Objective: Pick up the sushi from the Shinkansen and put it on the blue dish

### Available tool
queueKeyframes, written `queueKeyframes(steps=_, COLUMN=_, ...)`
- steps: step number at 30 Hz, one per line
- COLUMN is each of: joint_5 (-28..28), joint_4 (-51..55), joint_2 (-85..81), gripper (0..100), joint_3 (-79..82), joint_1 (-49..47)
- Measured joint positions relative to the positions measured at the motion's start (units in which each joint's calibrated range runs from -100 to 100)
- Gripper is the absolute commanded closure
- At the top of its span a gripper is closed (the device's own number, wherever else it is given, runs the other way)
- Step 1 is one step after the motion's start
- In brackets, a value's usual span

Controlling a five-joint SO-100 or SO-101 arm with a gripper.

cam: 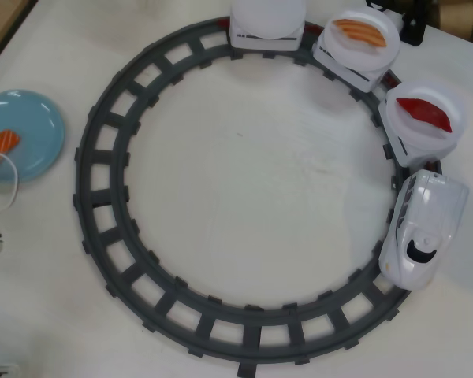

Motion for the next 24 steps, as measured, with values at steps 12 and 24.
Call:
queueKeyframes(steps=12, joint_5=-0.1, joint_4=-9.6, joint_2=-26.8, gripper=97, joint_3=27.6, joint_1=-0.2)
queueKeyframes(steps=24, joint_5=-3.1, joint_4=-19.7, joint_2=-36.8, gripper=97, joint_3=45.6, joint_1=-0.2)
